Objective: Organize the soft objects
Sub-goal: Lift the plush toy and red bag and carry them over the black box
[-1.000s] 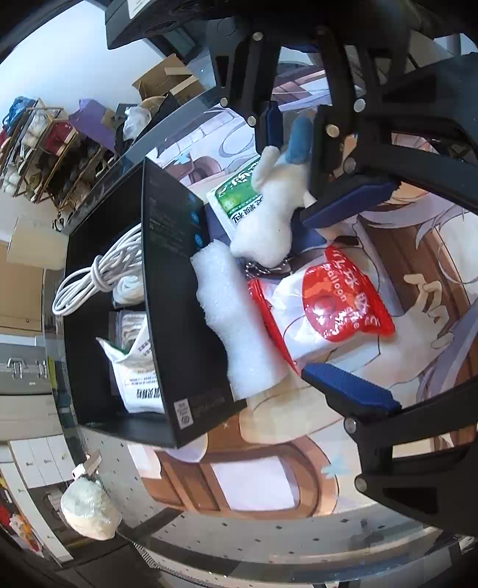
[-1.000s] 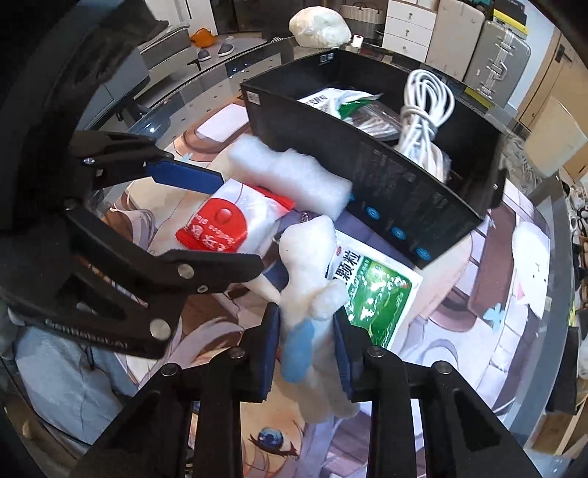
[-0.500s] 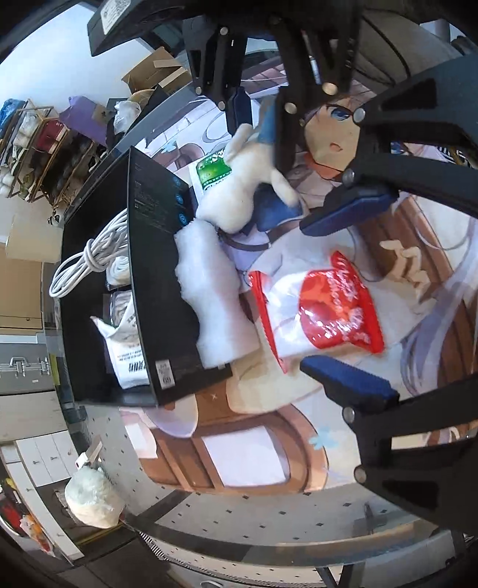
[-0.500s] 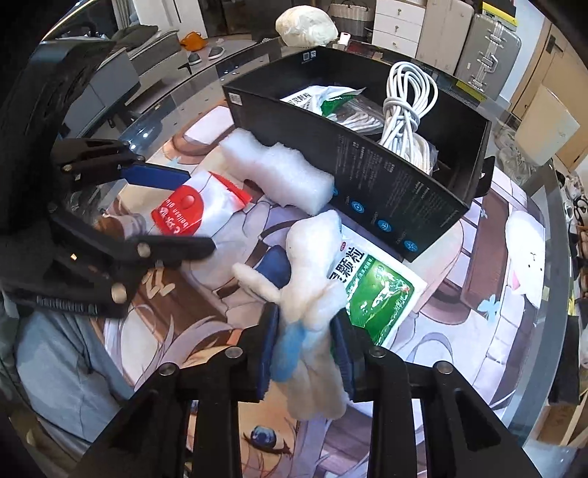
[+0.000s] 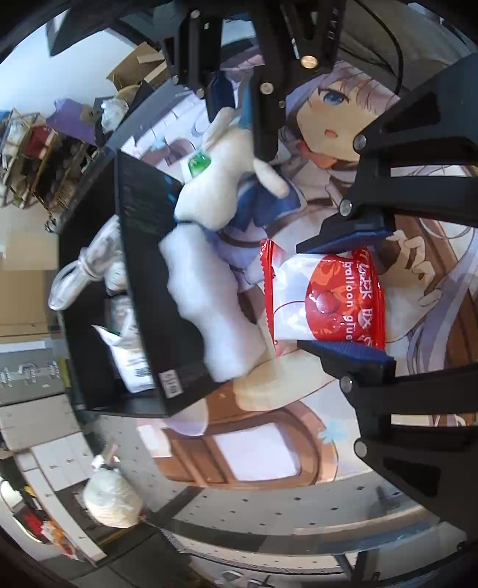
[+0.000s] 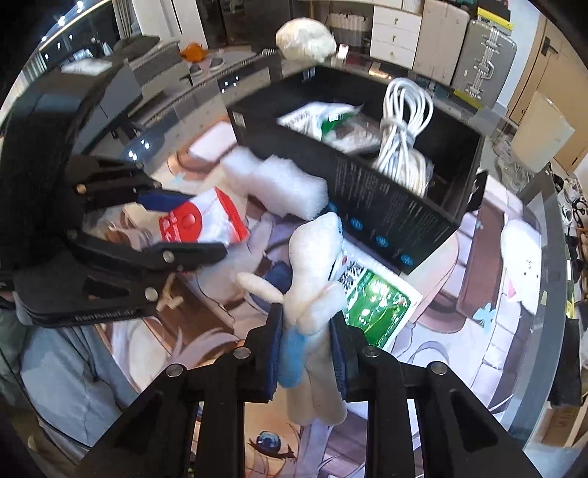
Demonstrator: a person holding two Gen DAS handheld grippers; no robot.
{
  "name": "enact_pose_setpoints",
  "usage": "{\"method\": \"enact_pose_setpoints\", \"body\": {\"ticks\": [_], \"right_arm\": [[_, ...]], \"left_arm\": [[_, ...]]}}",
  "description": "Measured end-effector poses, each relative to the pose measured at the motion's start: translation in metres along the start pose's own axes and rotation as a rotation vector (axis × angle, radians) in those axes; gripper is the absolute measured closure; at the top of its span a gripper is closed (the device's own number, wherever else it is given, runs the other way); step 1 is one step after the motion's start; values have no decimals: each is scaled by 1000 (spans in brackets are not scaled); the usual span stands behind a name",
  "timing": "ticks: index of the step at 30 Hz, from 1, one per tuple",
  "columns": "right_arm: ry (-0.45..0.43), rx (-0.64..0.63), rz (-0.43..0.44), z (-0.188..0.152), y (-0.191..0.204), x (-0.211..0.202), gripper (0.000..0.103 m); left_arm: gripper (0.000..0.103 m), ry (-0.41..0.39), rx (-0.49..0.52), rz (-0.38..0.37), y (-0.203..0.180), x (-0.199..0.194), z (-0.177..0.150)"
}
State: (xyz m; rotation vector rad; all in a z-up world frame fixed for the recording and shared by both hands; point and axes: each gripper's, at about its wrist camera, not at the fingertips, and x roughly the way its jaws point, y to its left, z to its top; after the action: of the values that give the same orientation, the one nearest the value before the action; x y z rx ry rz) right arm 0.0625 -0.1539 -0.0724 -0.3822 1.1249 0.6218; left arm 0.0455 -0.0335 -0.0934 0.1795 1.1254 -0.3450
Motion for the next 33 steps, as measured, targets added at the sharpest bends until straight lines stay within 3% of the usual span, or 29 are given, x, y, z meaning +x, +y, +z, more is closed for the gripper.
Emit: {"method": "enact_pose_setpoints", "body": {"ticks": [5,13,16,22,27,33], "right_arm": [[-101,16,18,2,0,-25,80],[-325,33,13,2,5,-69,80],[-411,29,-8,5,11,-82,80],[-630,2,-50,-2,28,-114,80],[-708,3,-59,-8,36,-124,80],[-734,25,-77,-6,33,-128,80]], "left_arm": [[61,-97,24,18,-1,-24,-1],[61,-338,11,64,5,-67,2],[61,-423,26,103,5,-79,1],[61,-543,17,106,6,-97,1],[61,-615,27,114,7,-110,-2],[61,-639,26,115,7,-111,3]]}}
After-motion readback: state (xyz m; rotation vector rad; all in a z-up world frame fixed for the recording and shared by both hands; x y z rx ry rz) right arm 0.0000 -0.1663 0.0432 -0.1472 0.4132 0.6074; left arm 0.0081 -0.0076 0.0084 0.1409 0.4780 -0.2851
